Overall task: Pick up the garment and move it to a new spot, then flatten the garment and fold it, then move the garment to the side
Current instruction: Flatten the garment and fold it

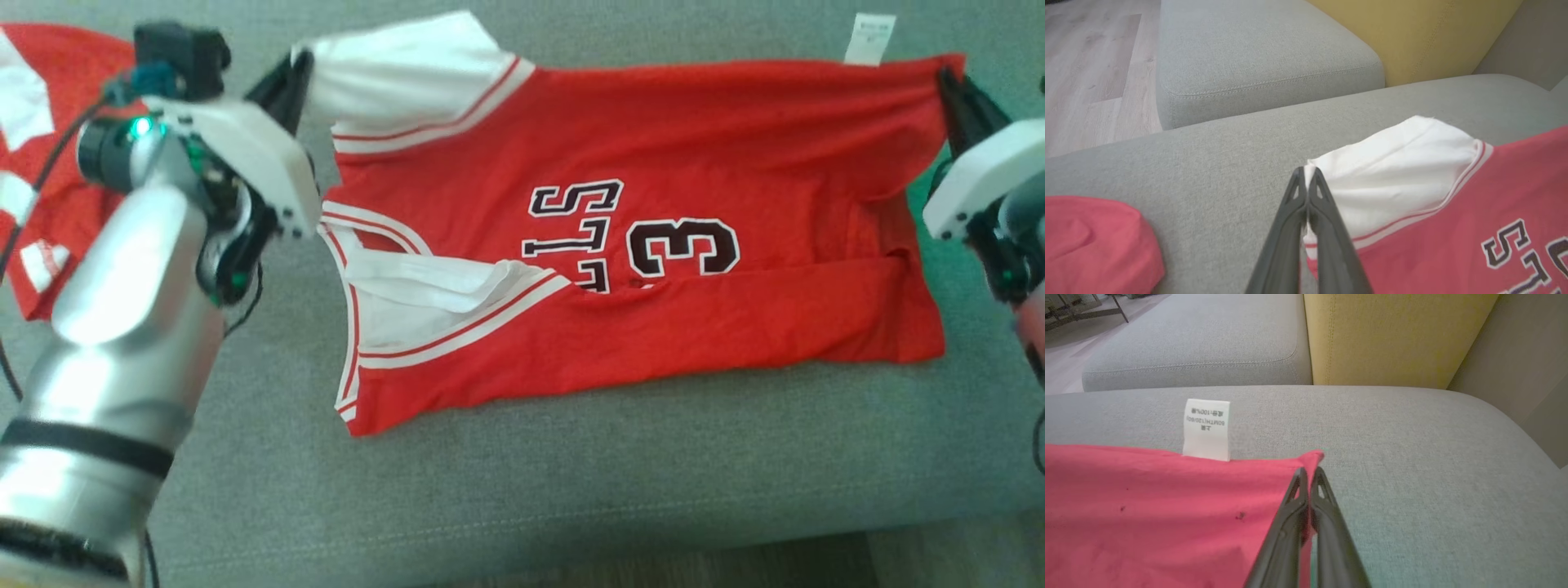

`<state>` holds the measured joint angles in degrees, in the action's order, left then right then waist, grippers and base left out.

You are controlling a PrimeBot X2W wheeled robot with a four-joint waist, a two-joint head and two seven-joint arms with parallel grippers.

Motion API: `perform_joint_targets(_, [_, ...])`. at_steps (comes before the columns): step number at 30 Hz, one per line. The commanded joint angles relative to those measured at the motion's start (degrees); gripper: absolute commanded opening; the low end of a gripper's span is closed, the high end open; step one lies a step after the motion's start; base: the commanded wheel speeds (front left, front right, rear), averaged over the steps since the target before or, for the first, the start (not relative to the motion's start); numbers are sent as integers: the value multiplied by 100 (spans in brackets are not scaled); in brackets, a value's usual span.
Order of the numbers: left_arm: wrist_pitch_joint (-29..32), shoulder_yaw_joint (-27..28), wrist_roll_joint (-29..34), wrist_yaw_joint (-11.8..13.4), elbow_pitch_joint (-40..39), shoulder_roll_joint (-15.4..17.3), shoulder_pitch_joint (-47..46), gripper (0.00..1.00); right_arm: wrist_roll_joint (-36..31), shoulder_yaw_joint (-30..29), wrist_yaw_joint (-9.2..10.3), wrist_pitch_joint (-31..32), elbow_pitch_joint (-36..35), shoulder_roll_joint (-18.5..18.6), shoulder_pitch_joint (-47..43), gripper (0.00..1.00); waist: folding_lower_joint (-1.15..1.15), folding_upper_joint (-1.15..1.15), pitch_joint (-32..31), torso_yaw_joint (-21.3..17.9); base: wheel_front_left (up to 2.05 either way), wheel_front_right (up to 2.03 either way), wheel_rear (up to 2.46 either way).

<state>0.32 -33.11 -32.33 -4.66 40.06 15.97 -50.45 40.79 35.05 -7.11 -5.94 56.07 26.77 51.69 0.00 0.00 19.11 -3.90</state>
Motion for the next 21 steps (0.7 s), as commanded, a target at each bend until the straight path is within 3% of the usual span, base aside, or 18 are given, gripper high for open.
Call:
perform_joint_targets(1, [79, 139, -25, -44, -325, 332, -40, 0, 123, 118, -37, 45, -214, 202, -186, 0, 0, 0, -109, 20, 0, 0, 0])
perform_joint_targets(11, [783, -25, -229, -40, -1635, 877, 923, 0, 579, 576, -37, 386, -721, 685, -693, 0, 0, 0, -442, 109, 0, 0, 0])
perform_joint_targets(21, [1966, -395, -552, -5, -3262, 1563, 2089, 0, 1366, 1015, -37, 1451, -1511, 1316, -1298, 0, 0, 0, -776, 199, 0, 0, 0])
